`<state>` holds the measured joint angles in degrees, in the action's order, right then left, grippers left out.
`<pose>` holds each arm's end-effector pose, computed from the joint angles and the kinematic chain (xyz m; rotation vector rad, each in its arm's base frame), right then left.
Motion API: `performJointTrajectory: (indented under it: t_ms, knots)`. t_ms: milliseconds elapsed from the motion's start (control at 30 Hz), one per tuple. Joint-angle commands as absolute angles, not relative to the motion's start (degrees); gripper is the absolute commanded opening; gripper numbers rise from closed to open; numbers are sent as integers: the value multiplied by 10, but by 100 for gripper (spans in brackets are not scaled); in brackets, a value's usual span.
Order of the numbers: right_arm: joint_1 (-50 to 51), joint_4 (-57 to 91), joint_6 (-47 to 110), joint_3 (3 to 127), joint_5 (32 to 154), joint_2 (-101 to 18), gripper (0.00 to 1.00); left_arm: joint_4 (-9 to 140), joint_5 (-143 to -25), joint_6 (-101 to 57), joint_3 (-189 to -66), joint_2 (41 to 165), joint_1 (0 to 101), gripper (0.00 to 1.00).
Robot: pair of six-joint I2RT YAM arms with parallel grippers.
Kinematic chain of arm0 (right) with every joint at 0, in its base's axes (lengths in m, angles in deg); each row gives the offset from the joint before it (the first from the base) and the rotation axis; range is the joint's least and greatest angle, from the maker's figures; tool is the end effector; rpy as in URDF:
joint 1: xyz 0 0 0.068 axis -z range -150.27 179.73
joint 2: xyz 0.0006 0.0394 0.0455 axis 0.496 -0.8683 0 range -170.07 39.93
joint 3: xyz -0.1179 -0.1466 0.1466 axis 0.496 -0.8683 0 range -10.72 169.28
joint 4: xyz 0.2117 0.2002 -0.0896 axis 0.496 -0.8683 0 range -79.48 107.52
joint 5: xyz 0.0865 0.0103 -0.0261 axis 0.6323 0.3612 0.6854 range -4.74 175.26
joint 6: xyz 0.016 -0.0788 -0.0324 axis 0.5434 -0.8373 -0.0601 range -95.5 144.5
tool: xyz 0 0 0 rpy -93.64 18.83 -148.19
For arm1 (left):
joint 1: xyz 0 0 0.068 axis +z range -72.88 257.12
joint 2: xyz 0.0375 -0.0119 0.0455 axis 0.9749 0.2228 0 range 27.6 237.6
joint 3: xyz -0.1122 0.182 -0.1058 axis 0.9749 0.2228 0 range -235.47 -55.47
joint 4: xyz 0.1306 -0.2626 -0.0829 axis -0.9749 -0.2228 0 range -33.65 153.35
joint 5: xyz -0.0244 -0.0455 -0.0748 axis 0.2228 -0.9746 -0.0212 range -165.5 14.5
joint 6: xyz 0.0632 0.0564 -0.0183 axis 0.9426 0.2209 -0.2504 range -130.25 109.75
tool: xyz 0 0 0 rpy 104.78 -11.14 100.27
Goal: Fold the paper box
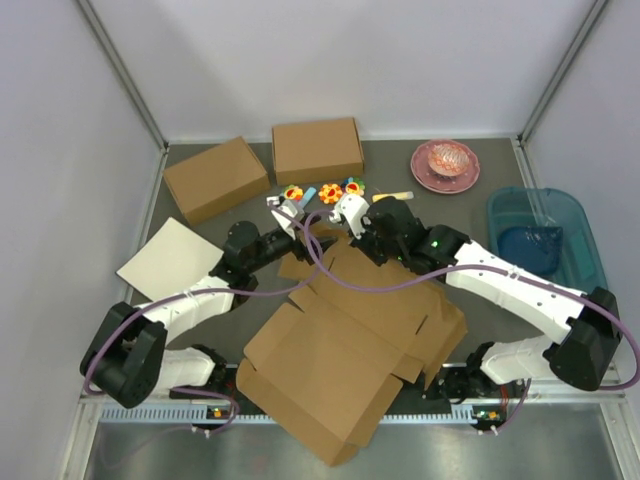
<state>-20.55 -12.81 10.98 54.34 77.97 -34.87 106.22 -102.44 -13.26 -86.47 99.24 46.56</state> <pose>0.2451 0.2798 0.2472 -1.1424 1.9627 0.1959 0.2836 -0.2079 0.1920 0.7428 1.4109 -0.8195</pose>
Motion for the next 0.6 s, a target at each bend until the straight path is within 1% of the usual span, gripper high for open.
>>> performJointTrajectory:
  t_ms: [0, 67, 167, 267, 300, 400, 500, 533, 567]
  knots:
    - [-214, -125, 102, 578, 775, -349, 0, 1087, -1053, -124, -868, 986, 459, 72]
    - [-214, -125, 102, 579, 771, -349, 0, 1072, -1054, -118, -863, 983, 456, 66]
    - [-214, -126, 106, 584, 768, -354, 0, 1064, -1054, -110, -858, 982, 450, 63]
    - [-218, -125, 111, 590, 765, -358, 0, 1053, -1042, -107, -859, 984, 439, 54]
    - [-218, -125, 111, 592, 764, -361, 0, 1045, -1041, -107, -861, 984, 437, 49]
    - [-221, -125, 112, 595, 761, -364, 0, 1040, -1030, -107, -861, 984, 432, 42]
    - [-224, -125, 114, 596, 759, -365, 0, 1040, -1017, -107, -859, 985, 429, 28]
    - [-225, -125, 114, 596, 756, -366, 0, 1030, -1013, -107, -864, 988, 428, 17]
    - [-227, -124, 115, 596, 756, -366, 0, 1020, -1006, -107, -868, 991, 423, 10]
